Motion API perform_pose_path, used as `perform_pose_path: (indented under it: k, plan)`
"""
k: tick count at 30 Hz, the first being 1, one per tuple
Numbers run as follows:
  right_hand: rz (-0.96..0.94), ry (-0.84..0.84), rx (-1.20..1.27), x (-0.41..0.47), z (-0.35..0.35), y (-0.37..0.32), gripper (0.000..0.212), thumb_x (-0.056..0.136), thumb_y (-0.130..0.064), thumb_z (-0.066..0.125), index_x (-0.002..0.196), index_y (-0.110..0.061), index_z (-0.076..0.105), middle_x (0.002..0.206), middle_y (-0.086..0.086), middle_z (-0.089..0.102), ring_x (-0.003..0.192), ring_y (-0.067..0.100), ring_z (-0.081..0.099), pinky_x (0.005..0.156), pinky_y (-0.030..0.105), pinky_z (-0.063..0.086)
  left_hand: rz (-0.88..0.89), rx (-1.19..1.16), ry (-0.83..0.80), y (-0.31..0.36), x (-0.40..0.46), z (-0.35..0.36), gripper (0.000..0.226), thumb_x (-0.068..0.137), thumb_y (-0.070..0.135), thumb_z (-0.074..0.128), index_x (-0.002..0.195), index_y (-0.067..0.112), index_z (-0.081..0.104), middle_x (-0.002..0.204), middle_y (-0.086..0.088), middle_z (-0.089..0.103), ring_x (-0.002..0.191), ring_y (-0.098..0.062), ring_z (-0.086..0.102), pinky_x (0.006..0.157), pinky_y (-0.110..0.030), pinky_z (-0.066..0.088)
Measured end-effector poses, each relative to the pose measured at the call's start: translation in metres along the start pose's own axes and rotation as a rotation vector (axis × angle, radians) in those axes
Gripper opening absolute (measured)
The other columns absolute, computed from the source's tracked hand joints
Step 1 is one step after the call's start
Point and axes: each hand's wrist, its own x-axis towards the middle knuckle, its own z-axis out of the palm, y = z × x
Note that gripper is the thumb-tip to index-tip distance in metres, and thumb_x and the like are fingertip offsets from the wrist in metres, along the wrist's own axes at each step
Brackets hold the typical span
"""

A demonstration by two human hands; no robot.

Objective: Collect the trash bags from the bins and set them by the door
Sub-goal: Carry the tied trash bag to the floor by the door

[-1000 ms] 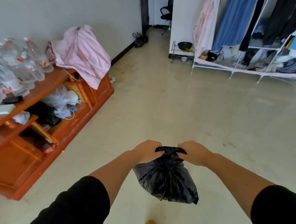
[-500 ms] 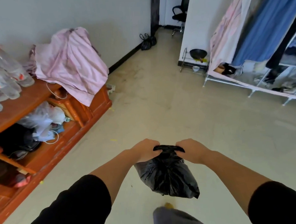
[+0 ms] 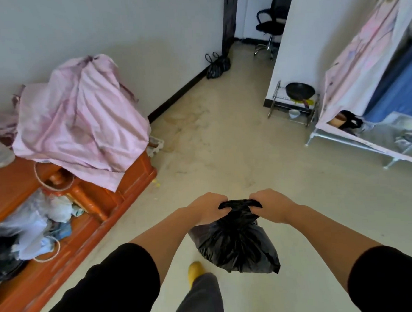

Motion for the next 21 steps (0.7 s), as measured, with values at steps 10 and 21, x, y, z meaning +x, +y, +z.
perform_pose_path:
  k: [10, 21]
  plan:
    - [0.055, 0.059, 0.076, 0.218, -0.118, 0.045, 0.035, 0.094, -0.026, 0.049, 0.062, -0.028, 0.035, 0.063, -0.009, 0.042, 0.067, 0.02, 0.046, 0.057, 0.03, 0.033, 0.077, 0.077, -0.017, -0.11, 0.176, -0.169, 0.021, 0.098, 0.032, 0.044, 0.083, 0.018, 0.046, 0.079, 0.001, 0.05, 0.075, -0.02, 0.047, 0.068, -0.03, 0.035]
    - [0.011, 0.022, 0.06, 0.46, -0.234, 0.151, 0.033, 0.094, -0.028, 0.048, 0.062, -0.027, 0.037, 0.064, -0.006, 0.044, 0.068, 0.022, 0.049, 0.062, 0.033, 0.039, -0.009, 0.04, -0.001, -0.21, 0.401, -0.303, 0.024, 0.098, 0.033, 0.043, 0.084, 0.015, 0.049, 0.079, -0.001, 0.051, 0.074, -0.021, 0.048, 0.066, -0.029, 0.035]
